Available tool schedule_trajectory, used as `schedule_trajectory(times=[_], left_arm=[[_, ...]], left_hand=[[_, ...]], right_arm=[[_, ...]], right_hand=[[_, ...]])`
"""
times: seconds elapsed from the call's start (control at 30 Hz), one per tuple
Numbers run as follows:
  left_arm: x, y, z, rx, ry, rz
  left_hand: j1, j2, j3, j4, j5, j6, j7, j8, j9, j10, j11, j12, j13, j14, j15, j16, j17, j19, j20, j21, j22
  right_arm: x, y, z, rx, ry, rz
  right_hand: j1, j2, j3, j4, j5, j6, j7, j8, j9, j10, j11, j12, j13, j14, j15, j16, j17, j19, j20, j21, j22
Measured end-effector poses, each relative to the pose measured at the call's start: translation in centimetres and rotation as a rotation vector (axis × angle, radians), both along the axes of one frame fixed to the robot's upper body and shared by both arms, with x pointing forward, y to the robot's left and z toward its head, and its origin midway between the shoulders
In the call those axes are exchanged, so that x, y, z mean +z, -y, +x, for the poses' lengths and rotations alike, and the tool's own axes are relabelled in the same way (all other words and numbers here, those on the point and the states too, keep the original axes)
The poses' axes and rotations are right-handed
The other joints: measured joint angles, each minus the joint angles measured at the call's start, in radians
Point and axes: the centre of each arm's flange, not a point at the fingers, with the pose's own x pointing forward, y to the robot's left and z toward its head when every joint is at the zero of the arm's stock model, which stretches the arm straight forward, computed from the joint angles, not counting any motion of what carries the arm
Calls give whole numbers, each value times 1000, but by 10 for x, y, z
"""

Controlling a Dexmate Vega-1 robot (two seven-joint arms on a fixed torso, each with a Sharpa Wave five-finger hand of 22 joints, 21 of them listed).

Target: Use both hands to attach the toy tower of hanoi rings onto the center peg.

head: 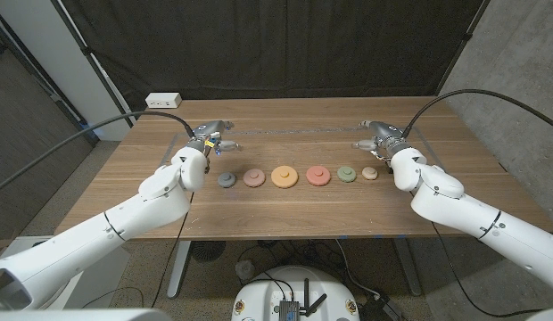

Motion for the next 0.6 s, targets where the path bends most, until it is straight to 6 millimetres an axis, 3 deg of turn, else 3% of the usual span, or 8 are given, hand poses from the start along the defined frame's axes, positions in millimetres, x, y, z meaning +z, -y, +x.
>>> schedule_trajectory(times=[0.6], left_arm=[[-3, 0, 5, -11, -49, 8]], left_hand=[[5, 5, -4, 4, 0, 13, 12, 0, 0, 16, 5, 4, 10, -4, 3, 7, -5, 0, 0, 12, -4]], right_arm=[[-4, 4, 4, 8, -63, -13]], right_hand=[[12, 12, -22, 5, 16, 44, 17, 12, 5, 29, 18, 6, 18, 17, -5, 12, 2, -3, -3, 28, -14]])
